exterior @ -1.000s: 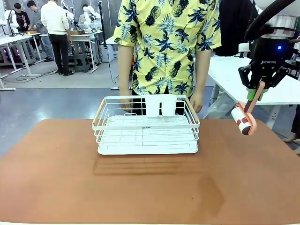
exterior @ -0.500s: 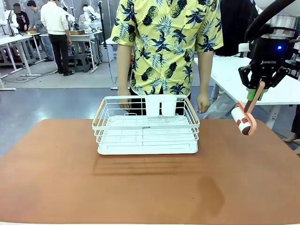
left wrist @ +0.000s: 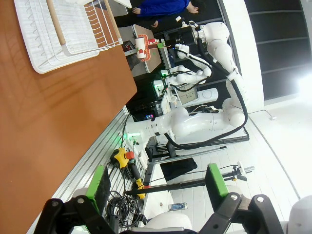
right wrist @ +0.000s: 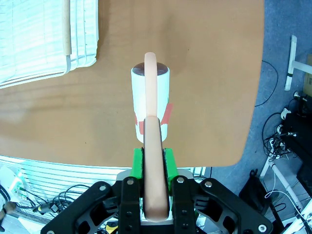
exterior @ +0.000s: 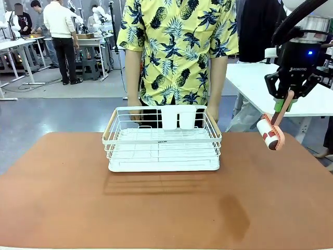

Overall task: Clean the table.
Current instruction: Place the Lint Roller down when the Dish drying rack is positioned in the middle of the table.

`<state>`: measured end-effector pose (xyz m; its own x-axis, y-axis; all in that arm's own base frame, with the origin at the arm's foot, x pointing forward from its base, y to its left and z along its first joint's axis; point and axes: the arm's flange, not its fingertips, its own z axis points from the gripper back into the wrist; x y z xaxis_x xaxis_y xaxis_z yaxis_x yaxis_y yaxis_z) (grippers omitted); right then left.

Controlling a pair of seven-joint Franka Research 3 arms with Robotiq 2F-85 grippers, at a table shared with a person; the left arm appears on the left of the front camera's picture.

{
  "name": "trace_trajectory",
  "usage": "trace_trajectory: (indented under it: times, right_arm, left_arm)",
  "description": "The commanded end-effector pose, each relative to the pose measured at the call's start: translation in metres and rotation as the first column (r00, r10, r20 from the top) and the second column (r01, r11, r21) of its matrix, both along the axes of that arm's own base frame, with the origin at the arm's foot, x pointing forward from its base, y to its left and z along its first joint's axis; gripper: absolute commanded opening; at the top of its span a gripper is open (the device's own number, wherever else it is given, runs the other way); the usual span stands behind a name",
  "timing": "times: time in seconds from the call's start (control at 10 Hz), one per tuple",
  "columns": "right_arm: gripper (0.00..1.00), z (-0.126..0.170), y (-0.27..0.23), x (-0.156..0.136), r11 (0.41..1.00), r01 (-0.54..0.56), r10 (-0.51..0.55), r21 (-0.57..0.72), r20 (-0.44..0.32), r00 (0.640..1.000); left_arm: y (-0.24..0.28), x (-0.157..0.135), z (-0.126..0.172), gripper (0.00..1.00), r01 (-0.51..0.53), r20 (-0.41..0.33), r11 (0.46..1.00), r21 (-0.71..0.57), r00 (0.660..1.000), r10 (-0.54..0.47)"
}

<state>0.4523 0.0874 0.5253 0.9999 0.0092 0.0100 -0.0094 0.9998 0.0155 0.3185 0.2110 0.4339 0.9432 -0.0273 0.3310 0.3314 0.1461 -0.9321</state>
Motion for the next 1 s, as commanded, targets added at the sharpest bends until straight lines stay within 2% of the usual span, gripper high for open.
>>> trace_trajectory:
  times: [0.0,0.1,0.2,0.3,0.5,0.6,0.7,0.9]
  right_arm:
    - [0.21,0.0,0.0,0.0,1.0,0.0,0.0,0.0,0.0,1.0]
    - [0.21,0.004,0.002,0.001,0.998,0.06,-0.06,0.014,0.007,0.998]
    - [0.21,0.011,-0.001,0.012,0.955,0.282,-0.285,0.092,0.031,0.958]
    - [0.21,0.013,-0.005,0.021,0.901,0.41,-0.421,0.143,0.054,0.905]
    - [0.21,0.015,-0.007,0.037,0.72,0.624,-0.66,0.304,0.02,0.751]
    - [0.21,0.003,-0.008,0.046,0.606,0.727,-0.776,0.323,0.04,0.629]
    - [0.21,-0.015,-0.009,0.054,0.509,0.784,-0.849,0.356,0.053,0.526]
    - [0.21,-0.046,-0.015,0.057,0.379,0.781,-0.907,0.496,0.034,0.419]
  left_arm:
    - [0.002,-0.001,0.001,1.0,-0.003,0.006,1.0,-0.003,1.0,0.003]
    - [0.002,-0.001,0.001,1.0,-0.003,0.006,1.0,-0.003,1.0,0.003]
    - [0.002,-0.001,0.001,1.0,-0.003,0.006,1.0,-0.003,1.0,0.003]
    - [0.002,-0.001,0.001,1.0,-0.003,0.006,1.0,-0.003,1.0,0.003]
    - [0.002,-0.001,0.001,1.0,-0.003,0.006,1.0,-0.003,1.0,0.003]
    - [0.002,-0.001,0.001,1.0,-0.003,0.006,1.0,-0.003,1.0,0.003]
    - [0.002,-0.001,0.001,1.0,-0.003,0.006,1.0,-0.003,1.0,0.003]
    - [0.002,-0.001,0.001,1.0,-0.003,0.006,1.0,-0.003,1.0,0.003]
